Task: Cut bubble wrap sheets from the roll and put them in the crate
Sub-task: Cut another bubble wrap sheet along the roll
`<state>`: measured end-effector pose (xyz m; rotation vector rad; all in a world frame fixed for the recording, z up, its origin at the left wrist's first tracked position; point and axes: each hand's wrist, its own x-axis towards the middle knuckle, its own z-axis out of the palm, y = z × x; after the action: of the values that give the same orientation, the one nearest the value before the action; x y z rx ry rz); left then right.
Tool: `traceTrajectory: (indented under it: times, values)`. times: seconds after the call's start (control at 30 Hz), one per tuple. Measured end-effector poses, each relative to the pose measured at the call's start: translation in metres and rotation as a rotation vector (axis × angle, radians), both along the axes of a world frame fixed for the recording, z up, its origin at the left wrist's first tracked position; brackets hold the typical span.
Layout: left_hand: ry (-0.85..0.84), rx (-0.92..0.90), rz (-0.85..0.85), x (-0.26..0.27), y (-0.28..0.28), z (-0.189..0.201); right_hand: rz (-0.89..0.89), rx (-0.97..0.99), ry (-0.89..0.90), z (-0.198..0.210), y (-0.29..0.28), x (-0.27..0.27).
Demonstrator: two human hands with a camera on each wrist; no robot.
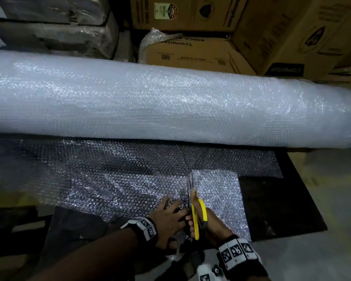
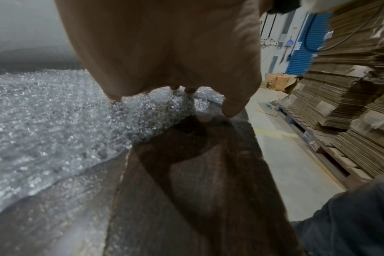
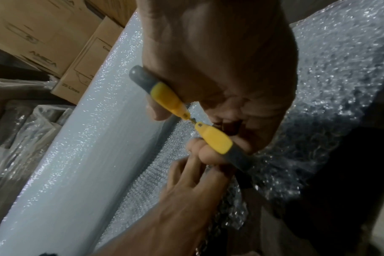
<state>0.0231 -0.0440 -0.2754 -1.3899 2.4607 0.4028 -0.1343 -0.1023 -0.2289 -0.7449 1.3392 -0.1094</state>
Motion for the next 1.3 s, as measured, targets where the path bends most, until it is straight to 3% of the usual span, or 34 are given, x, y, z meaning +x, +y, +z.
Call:
traceTrajectory:
  times: [0.53,0.8,0.93,1.03,1.13,1.3]
  values:
    - [-0.001,0.025,0.008,-0.002,0.000,-0.002,-0.010,0.015,0.065,-0.011,-0.016,0.002]
    - [0.023,-0.020,-0.060,0.006,0.000,-0.003,0.069,-0.008,0.046,-0.006,-0.018,-0.019]
    - [0.185,-0.282,-0.146,0.016,-0.004,-0.006,0.098,0.013,0.040,-0.002,-0.016,-0.019]
    - [0.144,-0.384,0.068,0.023,-0.016,-0.003,0.102,0.020,0.002,0.004,-0.012,-0.021]
    - [-0.002,-0.242,0.379,0.023,-0.030,-0.001,0.115,-0.009,-0.019,0.005,-0.006,-0.027]
    - [-0.004,-0.264,0.487,0.016,-0.038,-0.012,0.127,0.000,-0.046,0.005,0.008,-0.028]
